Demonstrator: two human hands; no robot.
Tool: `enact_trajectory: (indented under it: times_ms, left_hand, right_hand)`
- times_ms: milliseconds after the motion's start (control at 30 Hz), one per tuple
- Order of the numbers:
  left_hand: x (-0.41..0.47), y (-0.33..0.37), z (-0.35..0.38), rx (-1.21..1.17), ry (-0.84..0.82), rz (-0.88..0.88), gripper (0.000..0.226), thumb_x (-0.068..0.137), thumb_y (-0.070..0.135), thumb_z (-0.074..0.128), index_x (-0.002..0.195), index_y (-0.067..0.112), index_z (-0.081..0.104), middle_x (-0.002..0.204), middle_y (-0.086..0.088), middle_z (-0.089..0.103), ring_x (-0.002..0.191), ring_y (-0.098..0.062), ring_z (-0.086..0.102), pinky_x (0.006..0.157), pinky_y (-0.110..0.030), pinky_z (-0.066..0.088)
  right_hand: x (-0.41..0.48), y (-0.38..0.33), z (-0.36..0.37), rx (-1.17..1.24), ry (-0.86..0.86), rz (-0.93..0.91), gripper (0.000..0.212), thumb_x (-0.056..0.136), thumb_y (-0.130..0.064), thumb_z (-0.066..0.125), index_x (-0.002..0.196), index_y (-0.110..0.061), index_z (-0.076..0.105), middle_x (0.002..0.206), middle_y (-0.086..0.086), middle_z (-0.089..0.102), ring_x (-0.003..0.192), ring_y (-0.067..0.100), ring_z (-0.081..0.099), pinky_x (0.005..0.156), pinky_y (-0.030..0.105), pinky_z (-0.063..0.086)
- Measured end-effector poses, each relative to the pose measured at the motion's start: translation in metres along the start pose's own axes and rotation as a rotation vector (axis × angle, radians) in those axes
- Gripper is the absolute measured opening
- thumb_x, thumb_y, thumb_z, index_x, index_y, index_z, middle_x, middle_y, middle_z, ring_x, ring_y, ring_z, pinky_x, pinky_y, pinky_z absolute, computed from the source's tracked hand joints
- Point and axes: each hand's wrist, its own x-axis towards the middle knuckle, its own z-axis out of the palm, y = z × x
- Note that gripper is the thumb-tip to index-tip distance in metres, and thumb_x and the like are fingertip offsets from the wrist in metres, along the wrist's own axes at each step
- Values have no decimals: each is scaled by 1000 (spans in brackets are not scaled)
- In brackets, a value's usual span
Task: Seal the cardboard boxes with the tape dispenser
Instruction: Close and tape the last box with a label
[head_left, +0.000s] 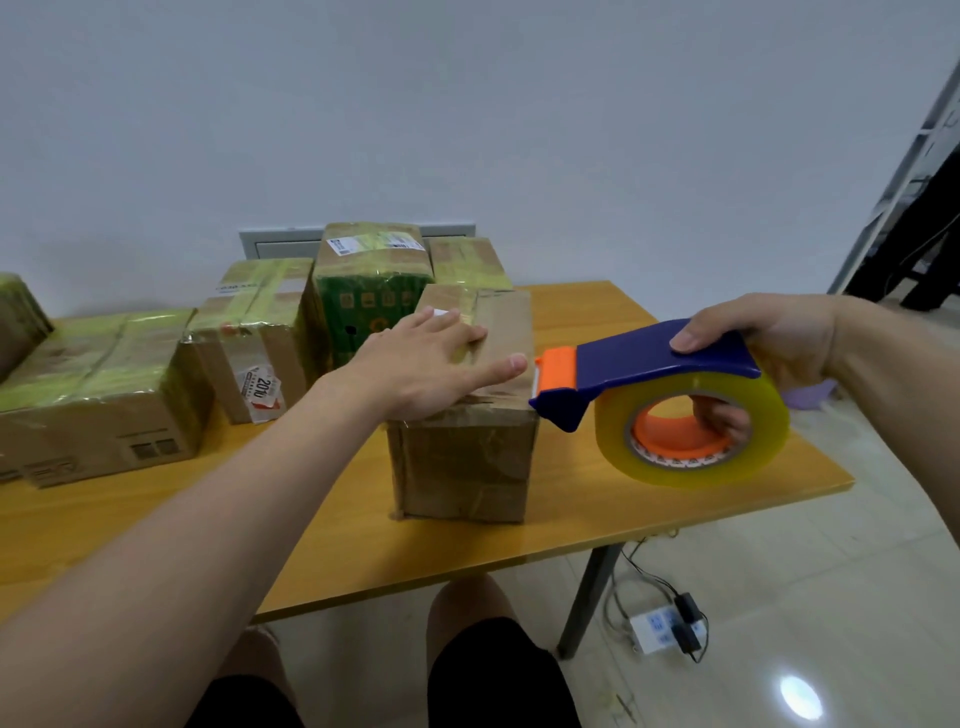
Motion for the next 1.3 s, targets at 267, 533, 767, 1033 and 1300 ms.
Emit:
enact_trajectory:
  times_ms: [267, 533, 767, 1033, 1300]
  left_hand:
    - [-1, 2, -3, -28, -30, 8, 123, 55, 112, 14, 160, 47, 25, 173, 11, 13, 160, -15, 3, 123, -61, 15]
    - [0, 6, -7, 51, -46, 30, 126, 54, 111, 14, 158, 41, 32, 170, 8, 22, 157, -19, 16, 118, -55, 29]
    - [-5, 7, -9, -5, -35, 54, 130, 54, 111, 20, 158, 34, 35, 169, 3, 26, 155, -22, 21, 120, -53, 27]
    - [-4, 3, -8, -15, -45, 46, 128, 53, 110, 21, 158, 37, 35, 169, 4, 24, 156, -21, 17, 123, -56, 25]
    - [-3, 8, -8, 4, -65, 31, 130, 52, 110, 25, 159, 36, 32, 171, 2, 21, 158, -25, 14, 123, -57, 20]
  right_hand:
    - [-2, 8, -6, 9, 1, -47, 63, 53, -48, 95, 98, -6, 80, 74, 19, 71, 60, 28, 67, 62, 38, 59]
    - [-2, 21, -3, 30, 88, -67, 42, 60, -39, 85, 91, -11, 82, 77, 17, 72, 59, 25, 69, 59, 34, 60]
    - [-1, 31, -3, 95, 58, -128, 37, 75, -40, 70, 93, -10, 81, 70, 15, 71, 58, 24, 69, 61, 33, 59]
    - [-4, 47, -11, 132, 75, -136, 62, 67, -36, 79, 112, 5, 67, 63, 18, 68, 53, 27, 66, 56, 34, 57]
    - [-8, 29, -4, -64, 205, -78, 42, 60, -44, 80, 91, -14, 81, 106, 32, 58, 88, 44, 51, 68, 36, 56]
